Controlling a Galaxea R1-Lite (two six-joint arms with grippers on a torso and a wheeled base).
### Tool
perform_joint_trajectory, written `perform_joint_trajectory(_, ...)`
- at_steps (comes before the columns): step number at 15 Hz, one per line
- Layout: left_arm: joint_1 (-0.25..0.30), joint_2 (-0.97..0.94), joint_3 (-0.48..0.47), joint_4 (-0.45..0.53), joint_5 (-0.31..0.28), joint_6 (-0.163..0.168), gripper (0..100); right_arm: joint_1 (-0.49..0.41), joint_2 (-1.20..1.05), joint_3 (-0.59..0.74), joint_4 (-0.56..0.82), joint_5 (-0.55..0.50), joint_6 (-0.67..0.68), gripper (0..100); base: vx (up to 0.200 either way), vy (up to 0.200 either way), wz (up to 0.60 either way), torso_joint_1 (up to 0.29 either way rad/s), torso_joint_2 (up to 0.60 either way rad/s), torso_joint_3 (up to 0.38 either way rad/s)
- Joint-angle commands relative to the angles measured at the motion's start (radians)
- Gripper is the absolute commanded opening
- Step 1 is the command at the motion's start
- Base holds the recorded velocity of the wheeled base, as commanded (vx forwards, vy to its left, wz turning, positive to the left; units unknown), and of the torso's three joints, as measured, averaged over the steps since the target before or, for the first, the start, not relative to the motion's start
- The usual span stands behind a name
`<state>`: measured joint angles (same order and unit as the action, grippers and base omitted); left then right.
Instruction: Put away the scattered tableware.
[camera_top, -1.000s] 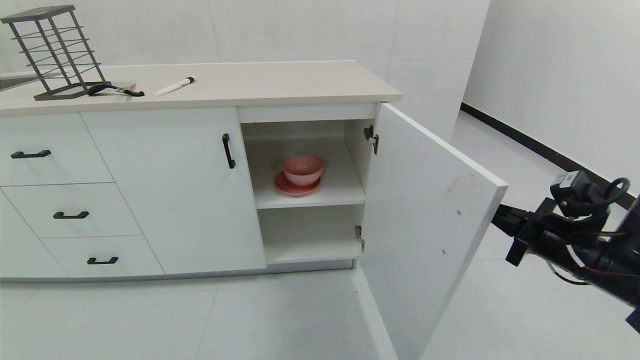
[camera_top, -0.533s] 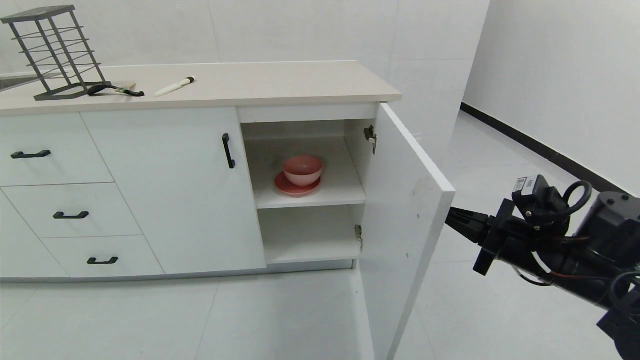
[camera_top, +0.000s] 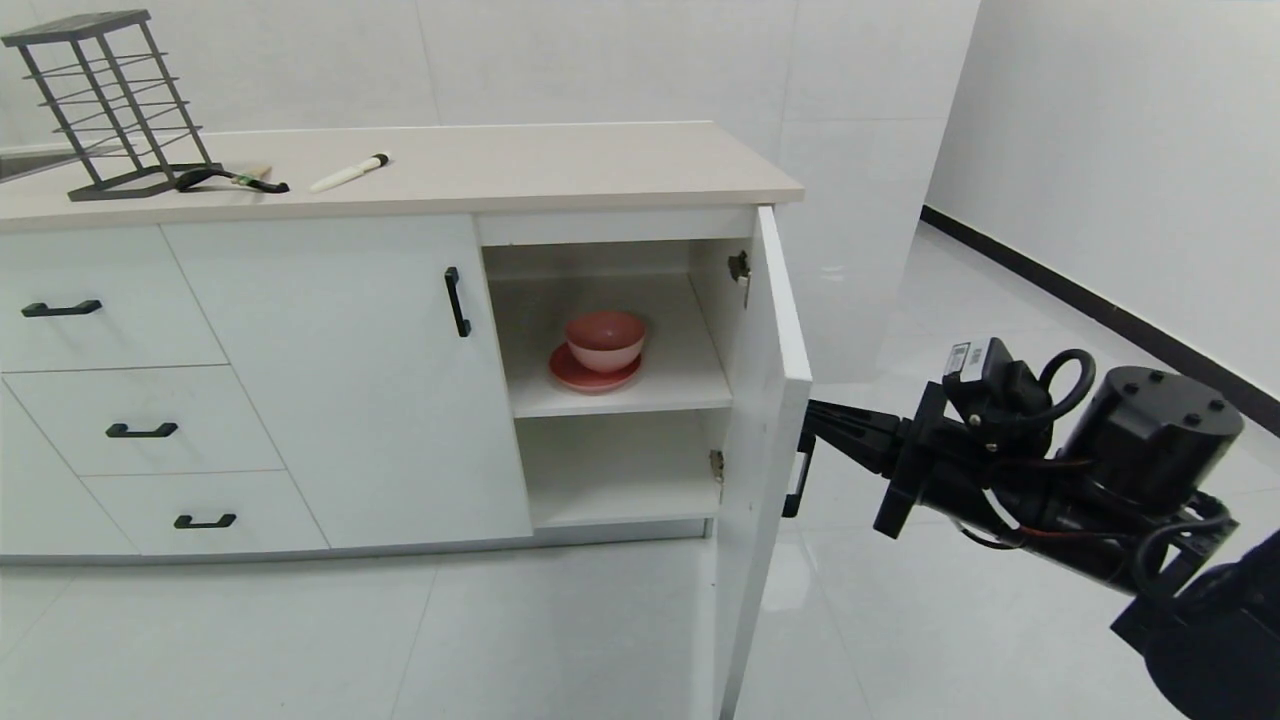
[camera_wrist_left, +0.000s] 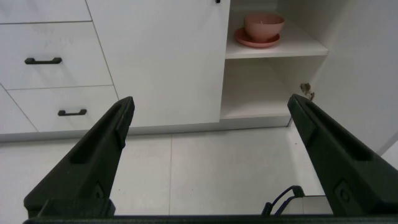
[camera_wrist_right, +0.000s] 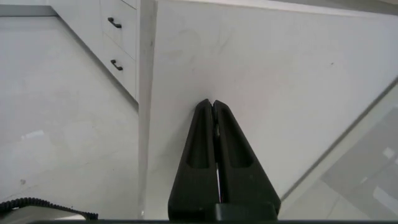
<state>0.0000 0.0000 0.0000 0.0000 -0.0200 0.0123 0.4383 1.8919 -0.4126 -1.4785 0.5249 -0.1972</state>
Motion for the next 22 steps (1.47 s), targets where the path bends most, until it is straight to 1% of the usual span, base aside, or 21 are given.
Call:
perform_joint_trajectory(1,0.0,0.0,0.0,0.0,0.0,0.0,100,0.011,0.05,-0.043,0.0,0.0,-0.001,0,0.0,0.0,0.0,0.0,0.0,0.0)
perform_joint_trajectory(5,0.0,0.0,0.0,0.0,0.0,0.0,100,0.011,0.084,-0.094,0.0,0.0,-0.001,0,0.0,0.0,0.0,0.0,0.0,0.0)
perform_joint_trajectory(9,0.0,0.0,0.0,0.0,0.0,0.0,100,0.043,0.167,-0.196,0.0,0.0,0.001,0,0.0,0.0,0.0,0.0,0.0,0.0)
perform_joint_trajectory(19,0.0,0.0,0.0,0.0,0.0,0.0,100,0.059,0.291,-0.353,0.0,-0.002,0.002,0,0.0,0.0,0.0,0.0,0.0,0.0)
perform_joint_trajectory(22,0.0,0.0,0.0,0.0,0.0,0.0,100,0.071,0.32,-0.417,0.0,-0.02,0.004,0,0.0,0.0,0.0,0.0,0.0,0.0)
